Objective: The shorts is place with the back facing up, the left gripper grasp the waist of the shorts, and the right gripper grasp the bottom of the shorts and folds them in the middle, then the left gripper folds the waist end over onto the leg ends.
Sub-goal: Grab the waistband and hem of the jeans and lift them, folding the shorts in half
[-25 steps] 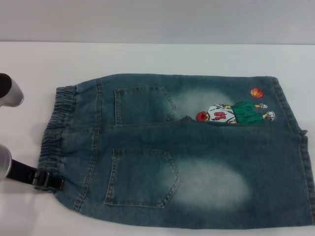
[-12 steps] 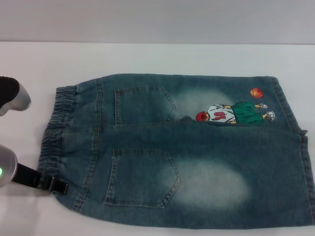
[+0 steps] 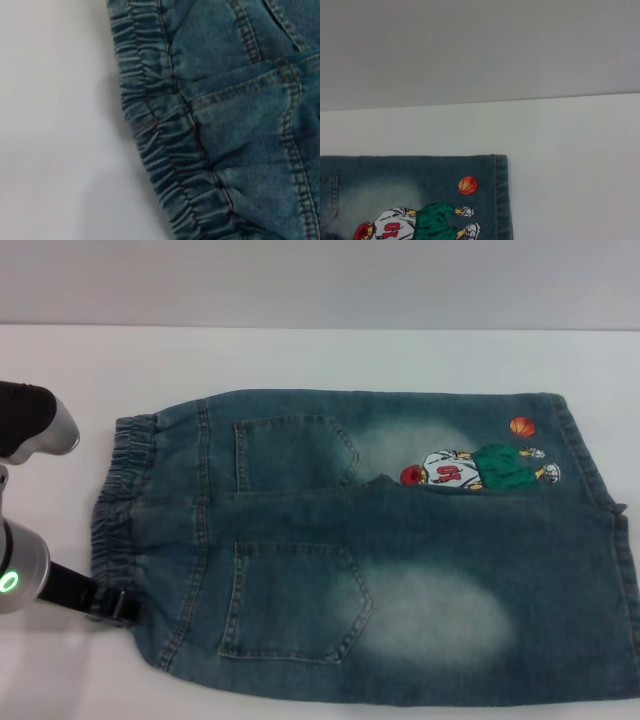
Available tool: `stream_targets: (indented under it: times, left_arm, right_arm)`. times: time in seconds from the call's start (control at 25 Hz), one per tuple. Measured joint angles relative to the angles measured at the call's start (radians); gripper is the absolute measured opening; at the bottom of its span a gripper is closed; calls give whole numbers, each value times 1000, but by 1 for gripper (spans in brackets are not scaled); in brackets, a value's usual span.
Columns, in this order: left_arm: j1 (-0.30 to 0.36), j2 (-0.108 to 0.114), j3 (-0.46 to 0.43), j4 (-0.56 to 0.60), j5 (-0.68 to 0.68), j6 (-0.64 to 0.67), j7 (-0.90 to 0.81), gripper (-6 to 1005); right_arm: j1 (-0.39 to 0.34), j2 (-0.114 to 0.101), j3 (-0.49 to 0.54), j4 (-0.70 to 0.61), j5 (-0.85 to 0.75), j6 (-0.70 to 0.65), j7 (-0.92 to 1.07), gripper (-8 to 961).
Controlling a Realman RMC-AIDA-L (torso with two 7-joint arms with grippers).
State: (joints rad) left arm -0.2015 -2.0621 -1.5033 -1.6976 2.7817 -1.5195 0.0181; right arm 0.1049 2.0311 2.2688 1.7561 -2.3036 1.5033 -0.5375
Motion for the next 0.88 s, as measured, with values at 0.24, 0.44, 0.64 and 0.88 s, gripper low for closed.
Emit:
stream_targets:
  times: [0.24,0.44,0.64,0.88]
  left_arm:
    - [-10,0,-2,10,3,-5,-2,566]
    - [-10,1,0,15,5,-7,-2,315]
    - [-10,2,1,14,5,-9,-3,130]
    - [-10,2,0,-8,7,-22,-3,5]
  right_arm:
    - [0,2,29,3,16,14,-9,705]
    - [-1,3,38,3,18,20,-11,705]
    - [-1,3,39,3,29,25,-12,706]
    - [-1,2,42,3,29,27,-12,706]
